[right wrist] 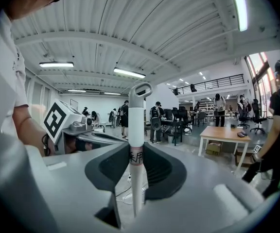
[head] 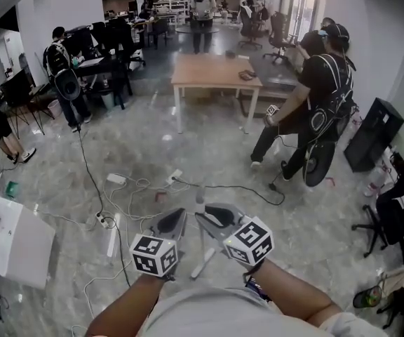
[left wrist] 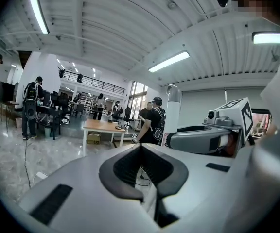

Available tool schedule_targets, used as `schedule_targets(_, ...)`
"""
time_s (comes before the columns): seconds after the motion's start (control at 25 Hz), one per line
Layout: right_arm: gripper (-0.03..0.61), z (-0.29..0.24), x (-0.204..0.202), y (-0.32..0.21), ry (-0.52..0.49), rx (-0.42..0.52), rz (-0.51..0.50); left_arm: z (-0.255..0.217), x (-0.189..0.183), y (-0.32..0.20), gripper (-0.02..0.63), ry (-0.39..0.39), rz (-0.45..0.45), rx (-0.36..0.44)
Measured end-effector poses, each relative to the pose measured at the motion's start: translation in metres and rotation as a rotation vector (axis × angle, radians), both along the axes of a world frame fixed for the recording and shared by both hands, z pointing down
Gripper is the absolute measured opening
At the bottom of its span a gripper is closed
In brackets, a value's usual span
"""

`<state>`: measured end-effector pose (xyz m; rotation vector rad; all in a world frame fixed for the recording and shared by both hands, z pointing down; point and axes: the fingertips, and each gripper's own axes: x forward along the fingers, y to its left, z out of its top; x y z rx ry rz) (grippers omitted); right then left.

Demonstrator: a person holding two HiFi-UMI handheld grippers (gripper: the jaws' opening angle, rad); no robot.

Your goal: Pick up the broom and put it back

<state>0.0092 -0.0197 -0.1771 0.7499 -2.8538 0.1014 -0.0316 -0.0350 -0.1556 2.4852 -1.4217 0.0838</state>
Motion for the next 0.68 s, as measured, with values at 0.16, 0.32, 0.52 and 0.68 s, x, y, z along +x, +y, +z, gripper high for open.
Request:
schedule_targets(0.16,0.089,0.003,0.004,-0.009,0.0,0.009,0.017,0.003,0.002,-0.008,0.008,0.006,0.007,0.003)
schedule_targets(0.32,0.089,0.004,0.008,-0.014,-0.003,0.006,0.028,0.003,0.006,-0.012,0.008,0.01,0.015,0.005)
schedule_targets(0.52,0.089,0.004,0.007,-0.015,-0.009,0.008,0.03,0.001,0.007,-0.016,0.008,0.013,0.016,0.01)
schedule_targets(0.68,0.089,0.01,0.009,-0.023,0.039,0.016,0.019,-0.002,0.008,-0.025,0.008,0.015,0.011,0.012)
